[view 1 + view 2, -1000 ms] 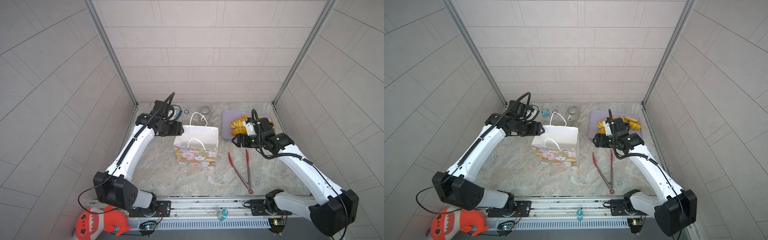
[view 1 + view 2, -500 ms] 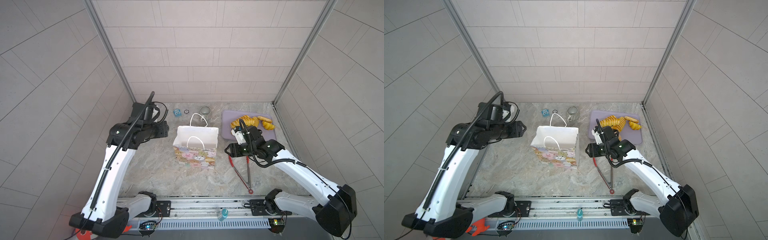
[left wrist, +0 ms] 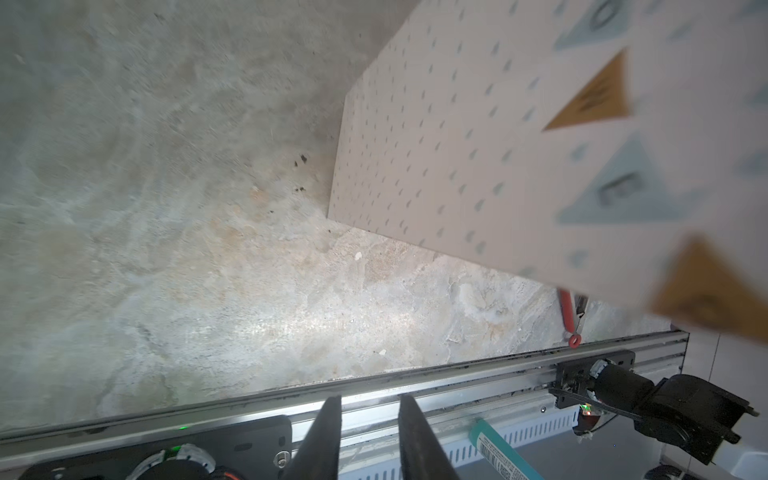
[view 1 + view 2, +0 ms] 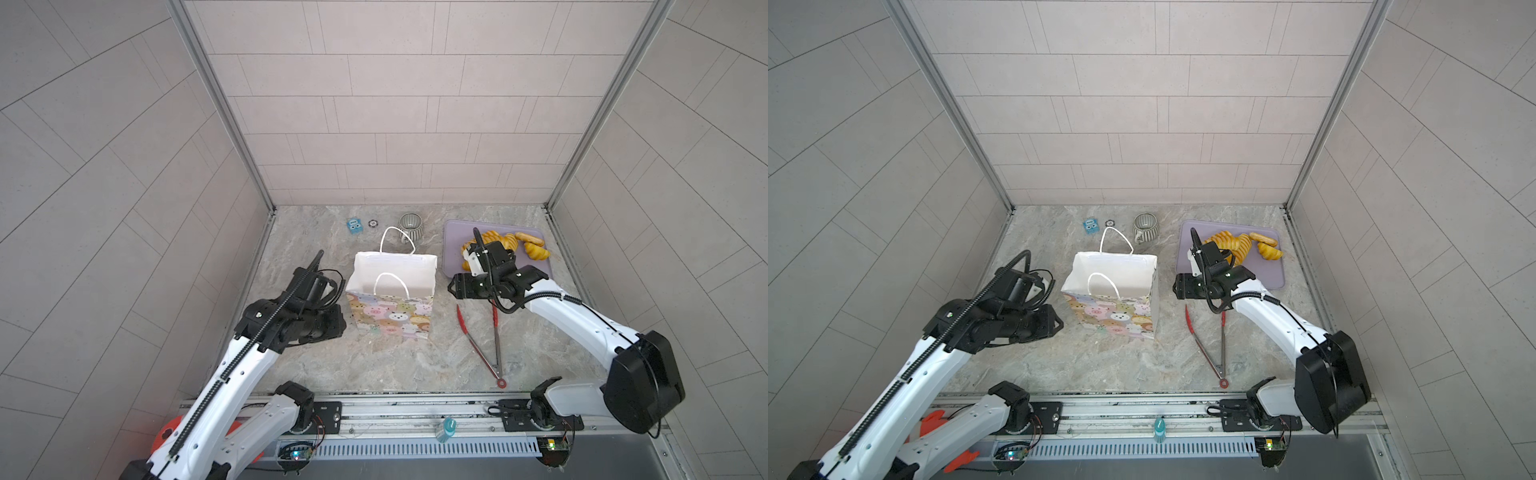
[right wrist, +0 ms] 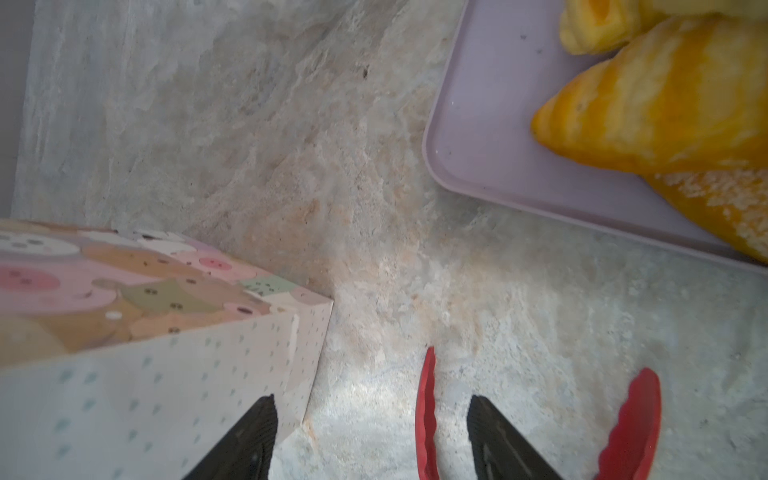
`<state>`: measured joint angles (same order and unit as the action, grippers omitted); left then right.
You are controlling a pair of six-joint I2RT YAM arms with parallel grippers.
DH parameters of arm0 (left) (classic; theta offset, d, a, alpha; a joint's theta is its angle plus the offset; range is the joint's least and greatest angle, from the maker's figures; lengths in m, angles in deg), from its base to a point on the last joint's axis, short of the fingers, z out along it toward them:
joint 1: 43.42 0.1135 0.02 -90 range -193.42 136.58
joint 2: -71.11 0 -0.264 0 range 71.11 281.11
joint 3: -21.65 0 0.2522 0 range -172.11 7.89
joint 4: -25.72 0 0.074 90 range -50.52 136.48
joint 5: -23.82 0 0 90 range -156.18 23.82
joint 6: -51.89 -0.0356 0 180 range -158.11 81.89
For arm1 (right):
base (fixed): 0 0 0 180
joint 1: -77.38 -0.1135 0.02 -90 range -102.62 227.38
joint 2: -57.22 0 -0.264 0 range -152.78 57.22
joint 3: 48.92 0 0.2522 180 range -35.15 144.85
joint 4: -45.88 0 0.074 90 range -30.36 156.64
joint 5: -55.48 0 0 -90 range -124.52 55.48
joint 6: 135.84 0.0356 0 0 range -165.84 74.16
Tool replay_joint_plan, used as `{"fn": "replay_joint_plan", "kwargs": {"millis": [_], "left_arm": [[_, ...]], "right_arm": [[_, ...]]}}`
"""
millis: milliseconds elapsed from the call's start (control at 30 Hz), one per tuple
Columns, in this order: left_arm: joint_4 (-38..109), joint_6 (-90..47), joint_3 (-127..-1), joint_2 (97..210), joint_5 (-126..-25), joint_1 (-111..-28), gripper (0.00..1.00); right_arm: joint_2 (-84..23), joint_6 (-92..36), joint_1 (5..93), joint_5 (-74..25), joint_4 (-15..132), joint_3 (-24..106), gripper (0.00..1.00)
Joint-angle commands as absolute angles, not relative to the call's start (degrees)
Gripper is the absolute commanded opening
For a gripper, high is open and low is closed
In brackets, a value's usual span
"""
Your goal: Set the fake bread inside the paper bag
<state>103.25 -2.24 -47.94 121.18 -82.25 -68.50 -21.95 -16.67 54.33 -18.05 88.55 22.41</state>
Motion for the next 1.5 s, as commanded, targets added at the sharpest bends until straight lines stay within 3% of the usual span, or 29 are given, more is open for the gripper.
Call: {"fn": "replay_joint_plan", "kwargs": {"millis": [0,267,433,1100,1467], "left_arm": [[93.8,5.0,-44.5,121.8,-83.0,-70.4,0.3],[75.7,14.7,-31.1,116.2,-75.0,-70.7,0.27],[73.1,14.2,-30.2,118.3,-73.0,-70.5,0.27],[64.3,5.9,-42.1,139.7,-70.5,-65.5,0.27],[64.1,-0.1,-54.6,153.6,-74.2,-60.7,0.27]], "right_arm": [[-25.5,-14.5,55.4,-13.4,86.5,25.9,0.74],[-31.9,-11.4,57.5,-7.0,82.4,26.5,0.73],[-32.8,-11.0,57.9,-5.7,80.1,26.2,0.73],[-31.1,-11.6,56.1,-7.0,79.2,21.4,0.73],[-26.7,-9.8,48.0,-14.9,81.5,18.6,0.73]]}}
